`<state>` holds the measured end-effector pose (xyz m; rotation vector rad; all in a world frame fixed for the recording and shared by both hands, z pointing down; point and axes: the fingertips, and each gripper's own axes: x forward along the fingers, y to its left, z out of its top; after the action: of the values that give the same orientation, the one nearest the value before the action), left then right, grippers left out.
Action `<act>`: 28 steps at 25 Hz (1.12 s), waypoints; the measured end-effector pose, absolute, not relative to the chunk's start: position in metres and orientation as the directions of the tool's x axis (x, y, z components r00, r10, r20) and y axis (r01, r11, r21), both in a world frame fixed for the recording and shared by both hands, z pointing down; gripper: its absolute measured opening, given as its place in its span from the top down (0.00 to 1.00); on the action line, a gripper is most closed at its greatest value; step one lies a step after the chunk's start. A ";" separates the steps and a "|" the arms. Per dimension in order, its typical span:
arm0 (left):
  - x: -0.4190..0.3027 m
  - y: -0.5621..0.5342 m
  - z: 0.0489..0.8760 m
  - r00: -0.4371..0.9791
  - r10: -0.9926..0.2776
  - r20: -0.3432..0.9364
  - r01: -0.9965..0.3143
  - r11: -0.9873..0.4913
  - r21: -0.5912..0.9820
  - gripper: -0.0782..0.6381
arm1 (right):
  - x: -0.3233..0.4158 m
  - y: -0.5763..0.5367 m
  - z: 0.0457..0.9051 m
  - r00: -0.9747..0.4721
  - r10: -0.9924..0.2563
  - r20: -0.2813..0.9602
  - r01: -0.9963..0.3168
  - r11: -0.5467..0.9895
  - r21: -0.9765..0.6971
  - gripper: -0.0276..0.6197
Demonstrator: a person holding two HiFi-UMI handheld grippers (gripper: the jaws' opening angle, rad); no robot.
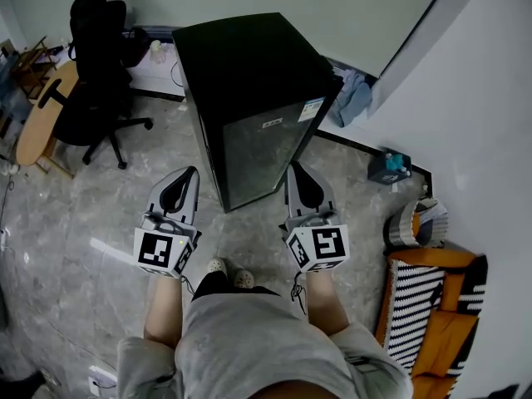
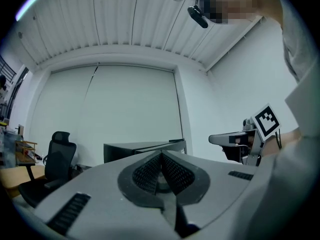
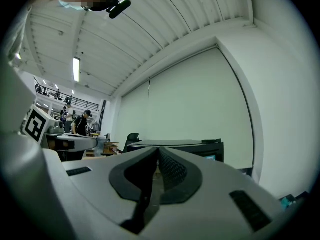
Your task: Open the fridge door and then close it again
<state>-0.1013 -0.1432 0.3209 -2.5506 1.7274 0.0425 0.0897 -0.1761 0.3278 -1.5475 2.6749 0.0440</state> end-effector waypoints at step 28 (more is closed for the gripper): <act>-0.102 -0.198 0.480 0.460 -0.843 0.278 -0.885 -0.461 0.067 0.87 | 0.079 -0.218 0.455 -0.431 -0.884 0.179 -0.902 0.427 -0.066 0.92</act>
<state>-0.1017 -0.1984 0.4801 -2.8522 1.7121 -0.3464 0.0792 -0.2179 0.4553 -1.7300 2.7502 -0.2472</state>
